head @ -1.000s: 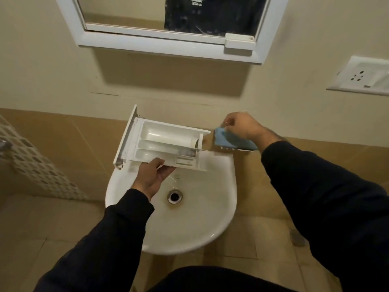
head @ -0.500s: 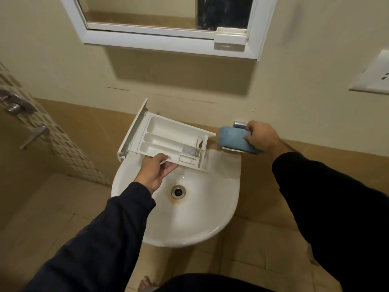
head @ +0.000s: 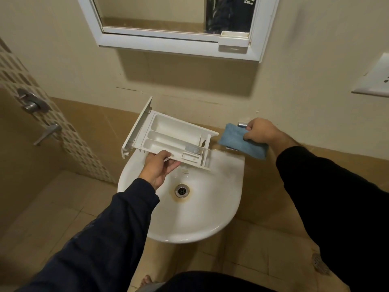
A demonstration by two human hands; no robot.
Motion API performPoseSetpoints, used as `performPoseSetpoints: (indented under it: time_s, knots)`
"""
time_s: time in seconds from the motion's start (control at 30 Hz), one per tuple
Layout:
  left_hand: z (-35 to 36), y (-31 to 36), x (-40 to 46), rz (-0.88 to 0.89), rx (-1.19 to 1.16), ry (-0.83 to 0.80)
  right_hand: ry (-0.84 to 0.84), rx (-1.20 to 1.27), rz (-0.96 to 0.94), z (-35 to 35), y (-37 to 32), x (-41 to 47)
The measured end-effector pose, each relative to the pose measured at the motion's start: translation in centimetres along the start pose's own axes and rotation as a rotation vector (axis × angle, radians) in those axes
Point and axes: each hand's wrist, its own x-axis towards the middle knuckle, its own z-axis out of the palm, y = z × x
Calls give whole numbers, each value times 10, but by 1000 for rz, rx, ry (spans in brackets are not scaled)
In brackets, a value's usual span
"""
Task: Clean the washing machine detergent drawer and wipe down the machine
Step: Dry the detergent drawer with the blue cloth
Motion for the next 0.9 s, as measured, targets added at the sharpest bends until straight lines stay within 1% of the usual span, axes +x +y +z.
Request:
performPoseSetpoints:
  time_s: [0.1,0.2,0.3,0.47,0.63,0.73,0.9]
  knots:
    - [-4,2,-5,21,10,9,-21,103,-29,-11,-12,-4]
    - [-9,5,-13,60,39,14,-7,291,-82,-21,-29,-8]
    - [-15,11,-21,64,39,49,31,491,-180,-24,-52,-17]
    - [-28,24,-34,108,12,126,76,793,-269,-10,-94,-33]
    - [-45,44,-45,190,-73,176,145,944,-324,1,-142,-47]
    - [-62,58,-59,201,-156,182,115,1005,-338,6,-176,-60]
    - [-109,75,-87,158,-316,180,41,1072,-425,16,-240,-96]
